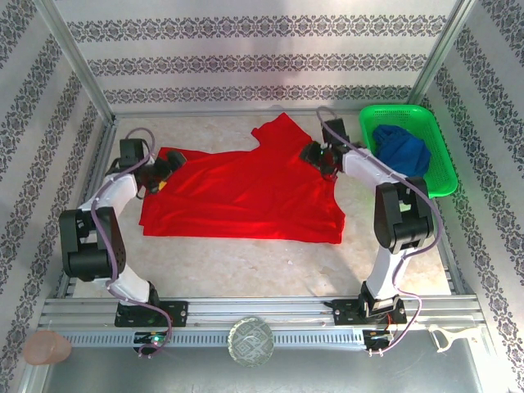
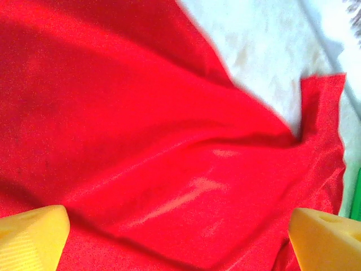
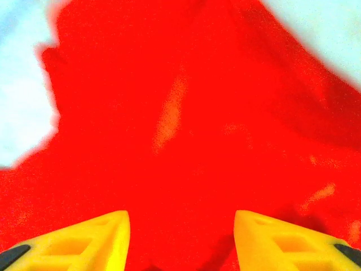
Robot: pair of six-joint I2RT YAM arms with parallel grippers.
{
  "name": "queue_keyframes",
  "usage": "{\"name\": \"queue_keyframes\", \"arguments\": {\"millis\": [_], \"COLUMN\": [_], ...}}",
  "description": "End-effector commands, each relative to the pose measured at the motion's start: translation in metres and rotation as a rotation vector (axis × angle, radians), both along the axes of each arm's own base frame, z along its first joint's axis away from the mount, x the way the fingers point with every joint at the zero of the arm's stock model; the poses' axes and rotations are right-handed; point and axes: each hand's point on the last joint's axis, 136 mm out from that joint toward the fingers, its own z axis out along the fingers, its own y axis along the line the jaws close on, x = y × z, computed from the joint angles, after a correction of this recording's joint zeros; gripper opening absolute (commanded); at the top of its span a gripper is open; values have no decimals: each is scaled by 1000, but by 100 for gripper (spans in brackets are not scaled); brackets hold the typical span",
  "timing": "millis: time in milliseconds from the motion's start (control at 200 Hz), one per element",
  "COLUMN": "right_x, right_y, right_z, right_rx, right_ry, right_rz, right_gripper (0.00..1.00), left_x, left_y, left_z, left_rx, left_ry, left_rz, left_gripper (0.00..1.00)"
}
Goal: Fold the inside-out t-shirt
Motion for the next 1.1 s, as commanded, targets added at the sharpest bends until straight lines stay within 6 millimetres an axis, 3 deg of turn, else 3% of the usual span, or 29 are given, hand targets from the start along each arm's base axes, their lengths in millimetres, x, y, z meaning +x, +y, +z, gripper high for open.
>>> {"name": "queue_keyframes", "arguments": {"millis": [0,145,205,345,540,665,884,1099], "right_x": [38,79,91,96,61,32,-13,-50], "right_y": [4,15,18,22,37,37,24,12], "right_z": [39,36,23,-1,-18,-47,-104,-122], "right_rx": [-27,-63,-76,-93,-68,-64,-22,34], "right_ry": [-105,-105,-80,-3,31,84,244,340], "right_rz": [94,183,209,242,250,227,125,51], "right_gripper": [55,58,58,56,56,56,56,56], "left_x": [23,43,50,55,35,12,-30,-71], "left_y": [38,68,76,69,25,-1,-16,-22], "left_z": [4,-7,-16,-29,-24,-35,-78,-106], "left_rx": [105,212,236,192,22,-22,-80,-99], "left_ry": [18,82,113,151,69,65,128,216], "left_rz": [13,6,-2,-43,-66,-76,-24,15], "left_gripper": [100,100,100,100,100,100,100,100]}}
